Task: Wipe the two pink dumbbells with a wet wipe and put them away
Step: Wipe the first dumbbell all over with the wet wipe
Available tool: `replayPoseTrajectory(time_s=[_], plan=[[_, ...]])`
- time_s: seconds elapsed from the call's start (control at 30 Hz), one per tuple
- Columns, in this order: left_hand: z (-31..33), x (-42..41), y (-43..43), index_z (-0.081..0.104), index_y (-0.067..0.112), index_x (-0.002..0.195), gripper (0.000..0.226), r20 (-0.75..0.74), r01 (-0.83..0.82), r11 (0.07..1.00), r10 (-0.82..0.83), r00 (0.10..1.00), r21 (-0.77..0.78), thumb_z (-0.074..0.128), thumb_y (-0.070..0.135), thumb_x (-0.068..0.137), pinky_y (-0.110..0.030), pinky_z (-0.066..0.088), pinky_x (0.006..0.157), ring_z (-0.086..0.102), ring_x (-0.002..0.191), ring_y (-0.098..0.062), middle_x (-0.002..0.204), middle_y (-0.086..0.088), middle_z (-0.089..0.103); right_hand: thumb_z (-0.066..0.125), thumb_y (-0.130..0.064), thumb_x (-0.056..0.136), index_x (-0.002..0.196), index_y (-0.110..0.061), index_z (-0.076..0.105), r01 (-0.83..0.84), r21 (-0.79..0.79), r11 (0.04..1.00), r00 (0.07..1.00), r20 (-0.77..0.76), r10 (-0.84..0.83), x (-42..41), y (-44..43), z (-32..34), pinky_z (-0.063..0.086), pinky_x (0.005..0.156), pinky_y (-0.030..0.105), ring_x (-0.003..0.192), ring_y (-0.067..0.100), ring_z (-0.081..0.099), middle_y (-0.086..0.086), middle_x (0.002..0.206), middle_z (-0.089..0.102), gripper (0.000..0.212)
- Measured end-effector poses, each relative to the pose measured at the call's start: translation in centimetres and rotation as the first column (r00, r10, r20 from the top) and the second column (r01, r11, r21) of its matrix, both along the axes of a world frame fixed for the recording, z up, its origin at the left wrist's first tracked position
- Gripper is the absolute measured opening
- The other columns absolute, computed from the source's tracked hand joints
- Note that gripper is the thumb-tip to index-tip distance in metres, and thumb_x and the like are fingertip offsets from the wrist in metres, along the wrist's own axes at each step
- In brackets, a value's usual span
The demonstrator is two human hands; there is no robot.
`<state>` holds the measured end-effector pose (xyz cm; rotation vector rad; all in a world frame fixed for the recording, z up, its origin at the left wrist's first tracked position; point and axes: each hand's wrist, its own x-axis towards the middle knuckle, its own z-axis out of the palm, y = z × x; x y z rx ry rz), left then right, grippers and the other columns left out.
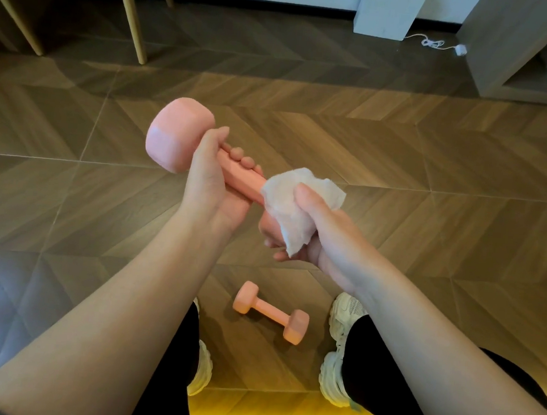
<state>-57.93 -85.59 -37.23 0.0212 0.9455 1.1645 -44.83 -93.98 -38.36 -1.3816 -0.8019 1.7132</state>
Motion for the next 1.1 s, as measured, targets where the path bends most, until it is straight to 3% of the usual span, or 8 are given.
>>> replayPoseTrajectory(time_s=[0.07,0.13,0.2,0.3,0.43,0.67,0.87,1.1], plan=[[-0.3,-0.4,0.2,0.041,0.021,0.07,0.028,0.005,-0.032,0.999,0.032,0.999,-0.042,0.058,0.018,0.093,-0.024,0.037,0.053,0.038,0.043,-0.008,0.052,0.008,0.039,0.056,-0.03,0.097,0.127,-0.015,0.055,-0.092,0.059,0.994,0.994,-0.046,0.095,0.4,-0.4,-0.2,0.059,0.073,0.033,0.092,0.02,0.068,0.012,0.106,0.068,0.034],[-0.6,-0.6,0.2,0.041,0.02,0.071,0.029,0.015,-0.052,0.995,0.053,0.998,-0.082,0.058,0.018,0.094,-0.024,0.037,0.053,0.037,0.042,-0.008,0.051,0.008,0.038,0.069,-0.026,0.089,0.132,-0.023,0.048,-0.118,0.086,0.989,0.992,-0.025,0.12,0.5,-0.4,-0.6,0.06,0.076,0.031,0.098,0.015,0.068,0.004,0.114,0.065,0.048],[-0.5,-0.5,0.2,0.04,0.02,0.07,0.031,0.023,-0.032,0.993,0.035,0.999,-0.115,0.057,0.02,0.096,-0.025,0.038,0.054,0.038,0.043,-0.008,0.05,0.008,0.039,0.077,-0.034,0.074,0.13,-0.03,0.046,-0.068,0.066,0.996,0.995,0.077,0.063,0.2,-0.1,-0.7,0.059,0.083,0.033,0.108,0.014,0.065,-0.002,0.122,0.061,0.065],[-0.1,-0.1,0.5,0.041,0.02,0.067,0.033,0.032,-0.001,0.984,0.006,0.999,-0.177,0.058,0.024,0.095,-0.025,0.04,0.056,0.041,0.044,-0.01,0.051,0.008,0.041,0.079,-0.039,0.066,0.117,-0.039,0.051,0.013,0.08,0.997,0.993,0.119,-0.022,-0.3,0.2,-0.8,0.056,0.079,0.03,0.107,0.013,0.066,-0.003,0.121,0.063,0.058],[0.4,-0.4,0.3,0.042,0.02,0.067,0.034,0.047,-0.001,0.987,0.008,0.999,-0.159,0.062,0.029,0.092,-0.026,0.041,0.06,0.042,0.047,-0.01,0.054,0.007,0.042,0.079,-0.05,0.064,0.13,-0.032,0.047,0.057,0.05,0.997,0.996,0.062,-0.06,-1.1,0.0,-1.0,0.056,0.073,0.03,0.102,0.017,0.069,0.001,0.123,0.065,0.076],[0.0,-0.5,0.1,0.04,0.02,0.069,0.034,0.046,-0.048,0.994,0.053,0.998,-0.103,0.063,0.028,0.092,-0.024,0.037,0.055,0.036,0.043,-0.009,0.051,0.007,0.037,0.067,-0.042,0.089,0.131,-0.018,0.053,0.004,0.091,0.996,1.0,-0.027,-0.001,-0.5,-0.3,-0.9,0.055,0.074,0.025,0.096,0.015,0.069,0.008,0.115,0.068,0.05],[0.3,-0.4,0.4,0.035,0.022,0.065,0.036,0.01,-0.047,0.999,0.047,0.999,-0.024,0.056,0.024,0.094,-0.023,0.034,0.052,0.032,0.041,-0.009,0.051,0.008,0.032,0.083,-0.043,0.057,0.124,-0.026,0.046,0.029,0.181,0.983,0.992,0.118,-0.051,-1.3,0.0,-1.5,0.053,0.073,0.025,0.109,0.015,0.063,0.005,0.125,0.056,0.078],[0.7,0.1,0.6,0.031,0.021,0.063,0.036,0.015,-0.017,0.999,0.017,1.0,0.029,0.052,0.019,0.092,-0.024,0.031,0.049,0.027,0.04,-0.011,0.049,0.007,0.027,0.06,-0.05,0.088,0.126,-0.017,0.058,0.135,0.095,0.986,0.989,-0.069,-0.129,-0.6,0.2,-0.7,0.057,0.076,0.027,0.093,0.014,0.071,0.002,0.107,0.074,0.051]])
